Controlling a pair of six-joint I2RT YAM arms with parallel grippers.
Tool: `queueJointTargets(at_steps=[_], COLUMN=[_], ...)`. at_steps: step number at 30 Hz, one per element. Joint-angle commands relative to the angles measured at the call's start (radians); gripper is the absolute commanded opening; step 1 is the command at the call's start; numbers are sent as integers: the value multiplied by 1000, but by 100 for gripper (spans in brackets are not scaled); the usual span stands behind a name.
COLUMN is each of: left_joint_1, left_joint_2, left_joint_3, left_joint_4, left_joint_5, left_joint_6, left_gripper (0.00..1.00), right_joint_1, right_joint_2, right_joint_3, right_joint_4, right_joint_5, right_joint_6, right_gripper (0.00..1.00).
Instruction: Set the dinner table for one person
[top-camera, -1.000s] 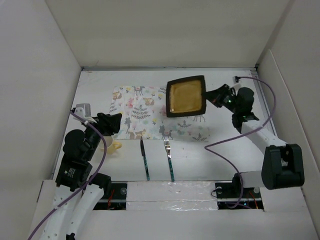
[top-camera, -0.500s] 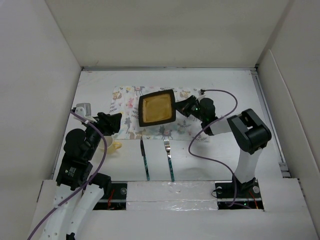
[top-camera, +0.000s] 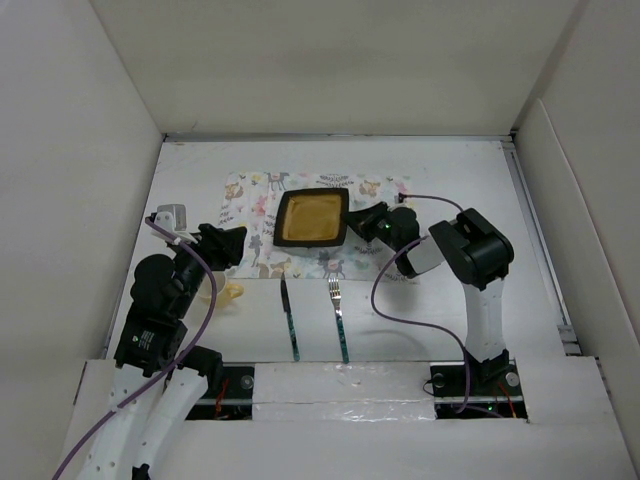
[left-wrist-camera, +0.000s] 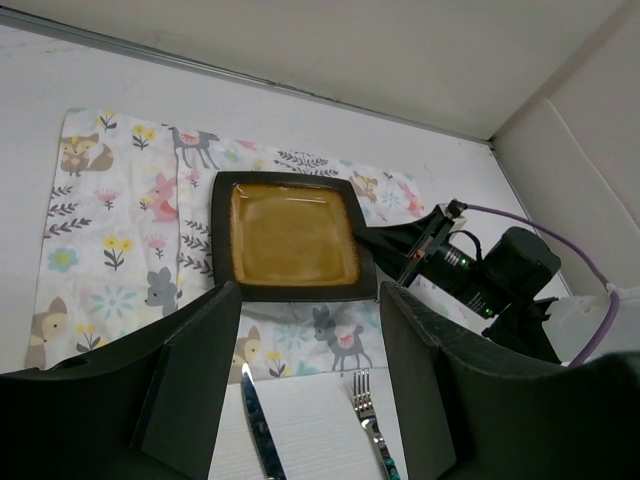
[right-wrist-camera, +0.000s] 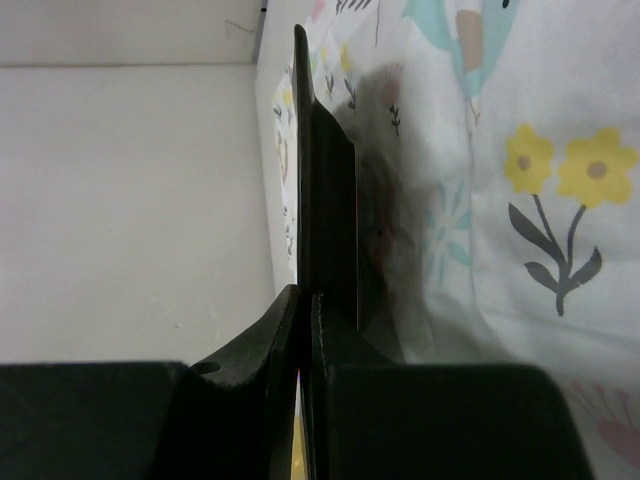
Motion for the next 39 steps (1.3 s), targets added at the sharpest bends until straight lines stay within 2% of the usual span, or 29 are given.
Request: queueJointTargets(at_steps=[1, 3, 5, 9, 12, 15, 16, 19, 21, 27, 31, 34, 38, 39], left_joint_1=[3, 3, 3, 3, 3, 3, 3, 3, 3, 3, 3, 3, 3, 3], left_joint_2=[8, 6, 6, 2, 3, 3, 6, -1, -6, -12, -21, -18, -21, -20], left_joint_3=[-1, -4, -1, -4, -2, -4, -1, -4, -4, -4, -4, -1, -4, -2], left_joint_4=[40, 43, 39, 45, 40, 42, 40, 42, 43, 40, 43, 36, 45, 42], left_joint_5=[13, 10, 4, 6, 7, 9, 4, 12, 4, 4, 9, -8, 4, 3], left_joint_6=[9, 9, 8, 8, 8, 8, 8, 6, 6, 6, 5, 5, 5, 5], left_gripper=[54, 55, 55, 55, 55, 55, 55, 55, 55, 55, 55, 55, 55, 55], right_joint_1=[-1, -10, -10, -45, -79, -93, -104, -114, -151, -162, -182, -194, -238, -251], right_joint_2=[-43, -43, -40, 6, 0, -92, -121, -215, -221, -218, -166, -175, -284, -330], right_joint_3=[48, 37, 19, 19, 37, 42, 46, 77, 120, 181, 307, 300, 224, 194], right_joint_4=[269, 252, 226, 231, 164, 12, -131, -353, -471, -616, -819, -817, -852, -866], right_joint_5=[-27, -43, -53, -139, -216, -227, -204, -156, -190, -199, -233, -222, -123, -88], right_joint_6=[35, 32, 21, 26, -8, -107, -146, -285, -350, -469, -569, -575, -633, -649], right_gripper=[0, 0, 17, 41, 47, 48, 48, 49, 52, 51, 51, 50, 40, 35])
